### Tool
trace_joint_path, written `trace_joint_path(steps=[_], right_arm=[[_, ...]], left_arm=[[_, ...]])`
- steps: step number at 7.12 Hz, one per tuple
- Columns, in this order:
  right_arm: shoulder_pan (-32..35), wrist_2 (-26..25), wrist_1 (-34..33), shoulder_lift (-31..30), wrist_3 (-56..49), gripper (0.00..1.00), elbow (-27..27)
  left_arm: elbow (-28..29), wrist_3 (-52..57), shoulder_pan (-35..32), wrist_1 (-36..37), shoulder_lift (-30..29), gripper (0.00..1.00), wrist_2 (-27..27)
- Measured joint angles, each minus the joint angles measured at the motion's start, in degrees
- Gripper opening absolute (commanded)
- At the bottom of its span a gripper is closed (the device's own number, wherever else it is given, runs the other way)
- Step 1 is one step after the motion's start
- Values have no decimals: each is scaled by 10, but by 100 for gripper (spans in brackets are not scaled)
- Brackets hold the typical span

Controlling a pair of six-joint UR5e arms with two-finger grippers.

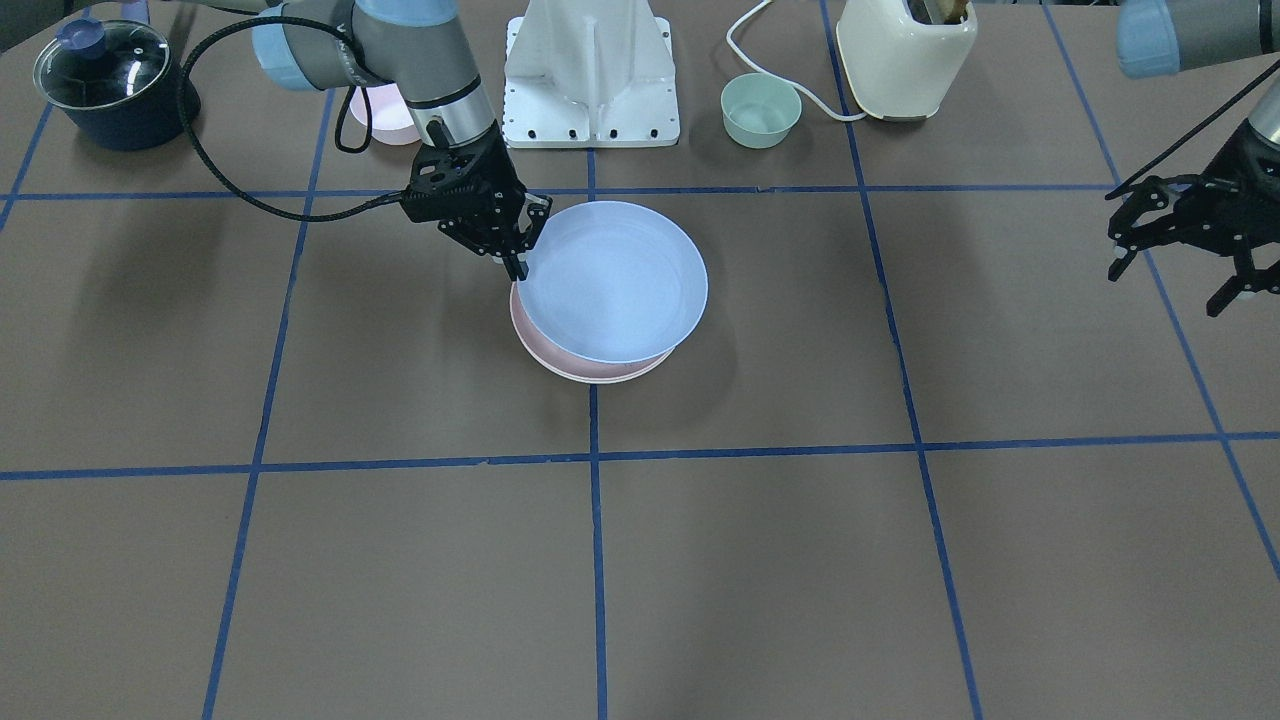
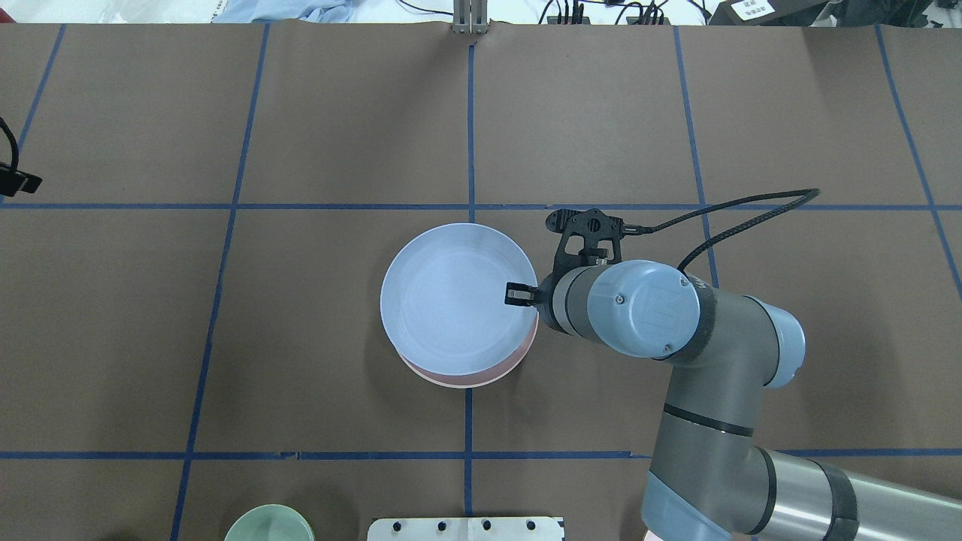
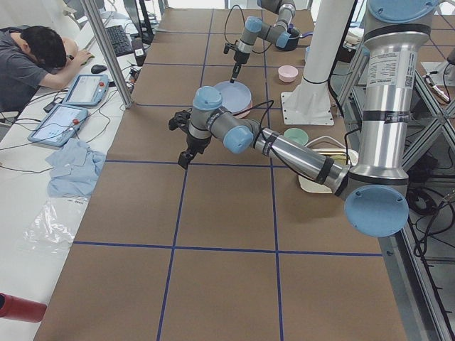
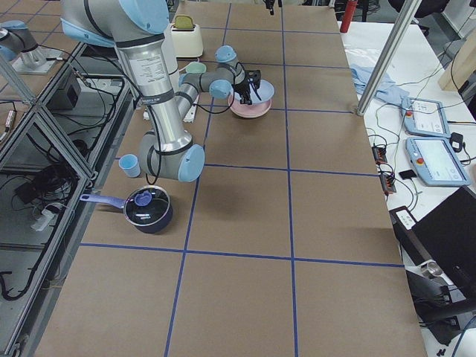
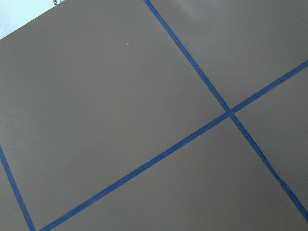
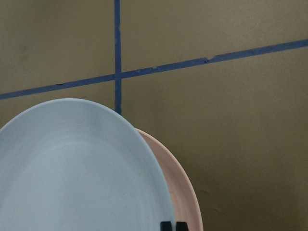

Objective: Stack three plates with pink and blue
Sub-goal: 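Carry the light blue plate with the right gripper onto the pink plate, then open the right gripper and withdraw it away from the stack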

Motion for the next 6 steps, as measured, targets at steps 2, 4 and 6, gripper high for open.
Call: trace_joint_path(steps=[2, 4, 6], right_arm=[[-11, -16, -28, 1, -6, 100, 2], [9, 4, -61, 7, -37, 100, 20], [121, 124, -101, 6, -153, 100, 31]], left_arm=[[0, 0, 0, 0, 0, 100, 0], [1, 0, 0, 0, 1, 100, 0], [3, 0, -9, 0, 8, 100, 1]])
